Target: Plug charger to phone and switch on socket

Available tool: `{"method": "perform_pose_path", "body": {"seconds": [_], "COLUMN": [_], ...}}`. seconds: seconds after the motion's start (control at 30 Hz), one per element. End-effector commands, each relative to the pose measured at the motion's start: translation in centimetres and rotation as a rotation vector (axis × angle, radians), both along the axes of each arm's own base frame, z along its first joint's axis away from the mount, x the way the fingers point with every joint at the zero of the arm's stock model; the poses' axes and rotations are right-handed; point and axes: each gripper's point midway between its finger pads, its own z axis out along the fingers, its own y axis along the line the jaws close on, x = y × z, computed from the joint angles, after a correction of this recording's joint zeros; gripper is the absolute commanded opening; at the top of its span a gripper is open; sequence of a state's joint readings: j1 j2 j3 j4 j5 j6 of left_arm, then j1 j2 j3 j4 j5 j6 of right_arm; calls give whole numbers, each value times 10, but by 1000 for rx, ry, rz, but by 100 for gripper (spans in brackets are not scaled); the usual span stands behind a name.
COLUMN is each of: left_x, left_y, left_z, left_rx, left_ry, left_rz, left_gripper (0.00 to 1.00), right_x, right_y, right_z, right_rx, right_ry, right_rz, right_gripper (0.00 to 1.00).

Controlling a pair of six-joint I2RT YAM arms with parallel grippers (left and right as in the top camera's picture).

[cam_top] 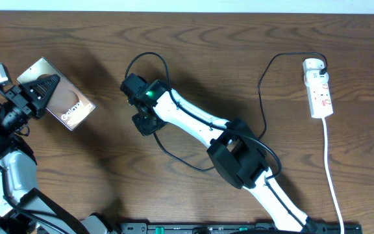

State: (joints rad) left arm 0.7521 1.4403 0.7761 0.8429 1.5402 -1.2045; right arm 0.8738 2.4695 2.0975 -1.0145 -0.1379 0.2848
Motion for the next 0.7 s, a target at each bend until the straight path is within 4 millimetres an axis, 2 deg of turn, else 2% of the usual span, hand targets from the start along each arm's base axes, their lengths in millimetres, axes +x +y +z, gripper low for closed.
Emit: {"method": "perform_pose_path", "body": {"seconds": [0.0,0.23,0.4,0.67], "left_x": [-3,-3,-3,-3], "left_y": [-1,-1,-1,-1], "left_z": [7,7,7,7], "left_rx": [29,29,29,29], "left_ry": [-28,-28,-28,-28], "left_rz": [-8,-11,-11,-11], "left_gripper": [7,7,7,7], "right_x": [-2,-2,-2,-3], "right_y": [-1,0,0,-2], "right_z": [-17,-17,-17,-17], "right_rx": [-26,-26,-25,-31], "right_ry": [12,12,12,19], "right_rz": [-2,-2,-3,-12], "right_gripper": [17,13,2,1]}}
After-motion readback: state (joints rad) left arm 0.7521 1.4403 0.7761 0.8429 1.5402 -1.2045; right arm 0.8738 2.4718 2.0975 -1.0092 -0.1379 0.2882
